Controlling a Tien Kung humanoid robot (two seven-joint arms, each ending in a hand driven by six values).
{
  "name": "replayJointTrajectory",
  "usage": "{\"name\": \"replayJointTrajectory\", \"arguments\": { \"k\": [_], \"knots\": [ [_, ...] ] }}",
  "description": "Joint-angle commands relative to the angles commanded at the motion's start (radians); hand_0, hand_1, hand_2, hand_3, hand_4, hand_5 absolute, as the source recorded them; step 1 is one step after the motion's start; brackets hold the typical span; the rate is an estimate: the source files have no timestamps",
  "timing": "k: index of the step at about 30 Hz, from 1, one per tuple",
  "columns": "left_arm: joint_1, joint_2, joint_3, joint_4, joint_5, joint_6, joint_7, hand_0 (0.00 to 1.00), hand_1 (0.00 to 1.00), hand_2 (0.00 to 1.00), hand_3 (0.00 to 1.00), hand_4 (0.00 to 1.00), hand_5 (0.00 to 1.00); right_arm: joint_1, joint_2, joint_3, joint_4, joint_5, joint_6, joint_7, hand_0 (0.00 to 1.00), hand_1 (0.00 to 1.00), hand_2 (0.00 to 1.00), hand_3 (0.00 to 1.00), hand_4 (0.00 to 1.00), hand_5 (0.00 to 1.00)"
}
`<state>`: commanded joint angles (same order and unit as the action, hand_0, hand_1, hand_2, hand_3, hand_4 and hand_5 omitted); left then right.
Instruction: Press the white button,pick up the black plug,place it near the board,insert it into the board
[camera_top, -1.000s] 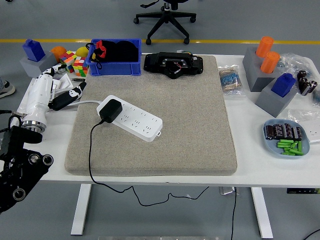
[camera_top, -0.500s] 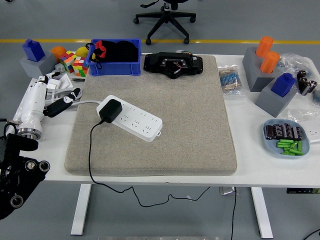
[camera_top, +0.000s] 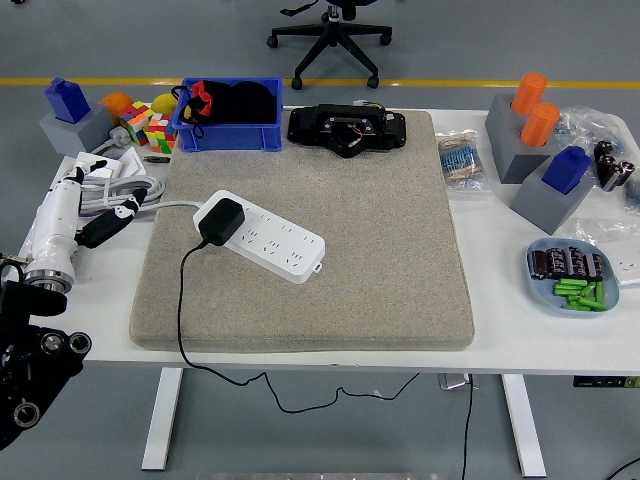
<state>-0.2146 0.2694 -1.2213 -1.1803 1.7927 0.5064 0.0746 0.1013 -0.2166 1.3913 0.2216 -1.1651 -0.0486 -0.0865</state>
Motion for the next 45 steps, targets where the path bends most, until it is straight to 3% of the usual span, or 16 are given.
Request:
{"name": "replayJointTrajectory", "arguments": {
  "k": [12,45],
  "knots": [
    [0.03,0.0,0.0,-0.008,0.004,-0.01,0.01,0.975,0.961,0.909,0.839,0.87,0.665,-0.007,-0.023,-0.009,-0.015,0.001,-0.002,0.002,0.613,0.574,0.573,0.581,0.65,0.393],
    [0.03,-0.021,0.011,-0.004,-0.006,-0.038,0.035,0.983,0.964,0.908,0.84,0.858,0.665,0.002,-0.023,0.057,-0.039,-0.041,0.003,-0.002,0.614,0.58,0.578,0.581,0.652,0.399]
  ]
}}
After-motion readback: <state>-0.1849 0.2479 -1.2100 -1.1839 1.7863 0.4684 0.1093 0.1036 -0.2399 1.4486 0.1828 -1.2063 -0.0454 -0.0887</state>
